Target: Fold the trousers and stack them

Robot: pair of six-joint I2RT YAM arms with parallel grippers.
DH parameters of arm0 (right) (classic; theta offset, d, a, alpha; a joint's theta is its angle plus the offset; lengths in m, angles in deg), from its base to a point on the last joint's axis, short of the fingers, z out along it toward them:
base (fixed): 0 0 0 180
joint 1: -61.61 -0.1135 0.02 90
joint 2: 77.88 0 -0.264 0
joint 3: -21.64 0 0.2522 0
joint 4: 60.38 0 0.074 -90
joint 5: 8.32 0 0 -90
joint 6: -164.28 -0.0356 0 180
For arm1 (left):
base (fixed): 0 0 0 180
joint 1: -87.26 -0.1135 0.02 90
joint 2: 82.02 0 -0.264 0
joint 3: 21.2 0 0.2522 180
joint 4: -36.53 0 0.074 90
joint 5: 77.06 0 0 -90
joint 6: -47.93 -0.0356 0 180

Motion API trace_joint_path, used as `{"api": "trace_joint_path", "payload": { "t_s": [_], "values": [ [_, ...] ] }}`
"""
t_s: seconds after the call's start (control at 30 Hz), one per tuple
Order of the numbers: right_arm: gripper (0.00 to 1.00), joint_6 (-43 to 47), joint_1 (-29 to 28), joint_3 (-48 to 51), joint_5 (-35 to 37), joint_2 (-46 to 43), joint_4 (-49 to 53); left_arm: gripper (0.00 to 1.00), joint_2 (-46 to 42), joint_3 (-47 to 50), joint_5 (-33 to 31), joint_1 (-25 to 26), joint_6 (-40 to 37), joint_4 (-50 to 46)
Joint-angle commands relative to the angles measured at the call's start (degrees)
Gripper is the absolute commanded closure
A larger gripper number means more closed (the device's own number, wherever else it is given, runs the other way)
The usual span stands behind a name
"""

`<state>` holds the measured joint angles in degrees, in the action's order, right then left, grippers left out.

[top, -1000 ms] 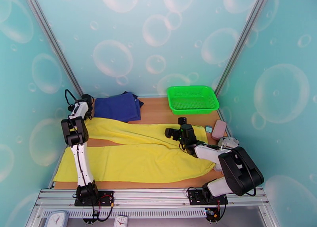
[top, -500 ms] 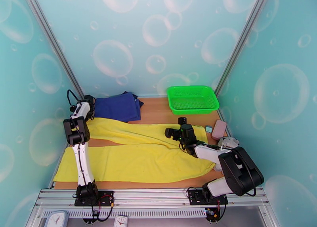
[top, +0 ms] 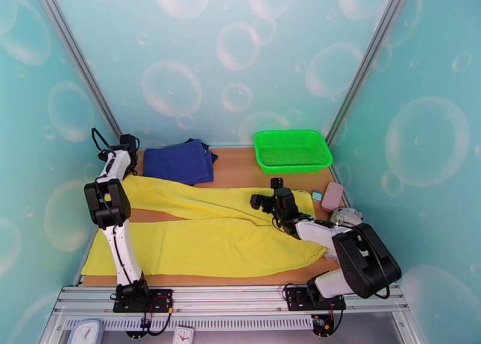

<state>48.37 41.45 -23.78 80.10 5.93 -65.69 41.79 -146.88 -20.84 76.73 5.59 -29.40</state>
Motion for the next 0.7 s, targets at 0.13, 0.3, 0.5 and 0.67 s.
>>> {"api": "trace_joint_path", "payload": {
  "t_s": [0.13, 0.3, 0.5, 0.67],
  "values": [
    [0.01, -4.5, 3.5, 1.8, 1.9, -5.4, -1.2, 1.00, -13.8, 14.5, 6.9, 0.6, -1.5, 8.1],
    [0.01, -7.0, 8.4, 4.0, 1.2, -10.5, -0.5, 1.00, -26.7, 26.8, 8.5, 2.0, -2.9, 14.1],
    [0.01, -8.4, 14.2, -2.3, 4.0, -10.8, 10.3, 1.00, -41.7, 41.8, 12.0, 2.4, -4.4, 22.9],
    [0.01, -8.8, 19.6, -9.6, 6.2, -6.0, 16.8, 1.00, -46.4, 46.4, 13.3, 2.4, -7.9, 28.0]
  ]
}}
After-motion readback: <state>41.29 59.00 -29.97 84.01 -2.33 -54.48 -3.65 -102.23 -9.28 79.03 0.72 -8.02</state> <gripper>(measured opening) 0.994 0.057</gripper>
